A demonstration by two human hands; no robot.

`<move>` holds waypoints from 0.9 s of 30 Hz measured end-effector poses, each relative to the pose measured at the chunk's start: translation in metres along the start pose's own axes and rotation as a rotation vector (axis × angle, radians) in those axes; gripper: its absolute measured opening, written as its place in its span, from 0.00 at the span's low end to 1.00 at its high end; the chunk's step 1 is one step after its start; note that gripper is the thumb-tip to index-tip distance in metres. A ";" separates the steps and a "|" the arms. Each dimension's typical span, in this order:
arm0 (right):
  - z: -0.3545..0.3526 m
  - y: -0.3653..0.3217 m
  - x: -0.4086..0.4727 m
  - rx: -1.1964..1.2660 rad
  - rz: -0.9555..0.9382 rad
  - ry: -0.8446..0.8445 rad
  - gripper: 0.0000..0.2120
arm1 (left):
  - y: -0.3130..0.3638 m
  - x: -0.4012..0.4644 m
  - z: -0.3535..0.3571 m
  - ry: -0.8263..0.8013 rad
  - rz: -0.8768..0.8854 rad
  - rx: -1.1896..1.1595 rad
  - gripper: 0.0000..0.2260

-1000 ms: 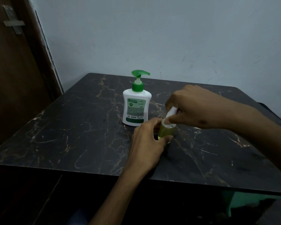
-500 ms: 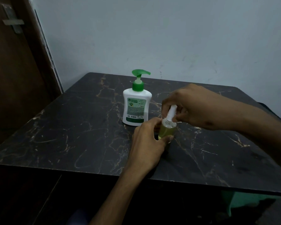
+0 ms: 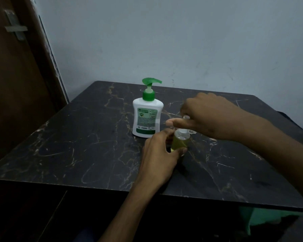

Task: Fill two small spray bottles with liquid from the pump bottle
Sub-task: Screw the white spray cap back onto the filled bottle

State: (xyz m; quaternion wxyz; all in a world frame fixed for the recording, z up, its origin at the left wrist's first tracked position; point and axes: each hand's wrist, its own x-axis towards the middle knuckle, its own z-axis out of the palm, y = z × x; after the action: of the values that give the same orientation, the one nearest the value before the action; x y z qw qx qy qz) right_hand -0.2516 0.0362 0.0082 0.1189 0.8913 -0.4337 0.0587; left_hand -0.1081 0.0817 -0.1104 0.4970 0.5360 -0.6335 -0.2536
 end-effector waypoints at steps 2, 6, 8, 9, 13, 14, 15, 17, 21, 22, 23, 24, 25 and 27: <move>-0.002 0.006 -0.003 0.146 -0.043 -0.010 0.24 | 0.000 0.001 -0.001 -0.004 0.003 -0.001 0.17; -0.009 0.020 -0.012 0.128 -0.096 -0.092 0.25 | -0.003 0.002 0.000 0.001 0.002 0.005 0.15; -0.012 0.026 -0.017 0.107 -0.074 -0.100 0.29 | -0.004 0.002 0.001 -0.002 0.000 0.006 0.15; -0.012 0.028 -0.017 0.093 -0.047 -0.076 0.28 | -0.004 0.002 0.001 -0.003 0.000 0.009 0.15; -0.013 0.022 -0.016 0.218 -0.083 -0.016 0.09 | -0.005 0.001 0.000 0.002 0.005 0.022 0.16; -0.010 0.018 -0.015 0.272 -0.127 -0.044 0.13 | -0.005 0.001 0.000 0.003 0.003 0.024 0.16; -0.006 0.016 -0.013 0.284 -0.145 -0.080 0.17 | -0.004 0.001 0.000 0.003 0.004 0.026 0.16; 0.001 0.013 -0.007 0.206 -0.143 -0.079 0.17 | -0.003 0.001 0.001 -0.001 0.004 0.031 0.17; 0.007 0.016 0.000 0.096 -0.118 -0.074 0.07 | -0.004 0.001 0.001 -0.004 0.003 0.030 0.15; 0.008 0.015 0.000 0.084 -0.118 -0.058 0.12 | -0.004 0.001 0.000 -0.001 0.006 0.030 0.15; 0.011 0.015 0.000 0.077 -0.110 -0.034 0.17 | -0.005 0.001 0.000 0.002 0.010 0.027 0.14; 0.014 0.015 -0.001 0.071 -0.097 0.001 0.19 | -0.005 0.001 0.001 0.004 0.015 0.020 0.15; 0.017 0.014 -0.002 0.070 -0.080 0.035 0.20 | -0.005 0.001 0.001 0.004 0.020 0.014 0.15; 0.021 0.012 -0.003 0.083 -0.051 0.071 0.20 | -0.005 0.001 0.001 -0.002 0.029 0.011 0.16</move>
State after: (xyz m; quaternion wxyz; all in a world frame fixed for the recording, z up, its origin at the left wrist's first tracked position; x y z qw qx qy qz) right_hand -0.2632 0.0257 -0.0112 0.0983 0.9037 -0.4034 0.1050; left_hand -0.1071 0.0786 -0.1149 0.4973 0.5292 -0.6430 -0.2434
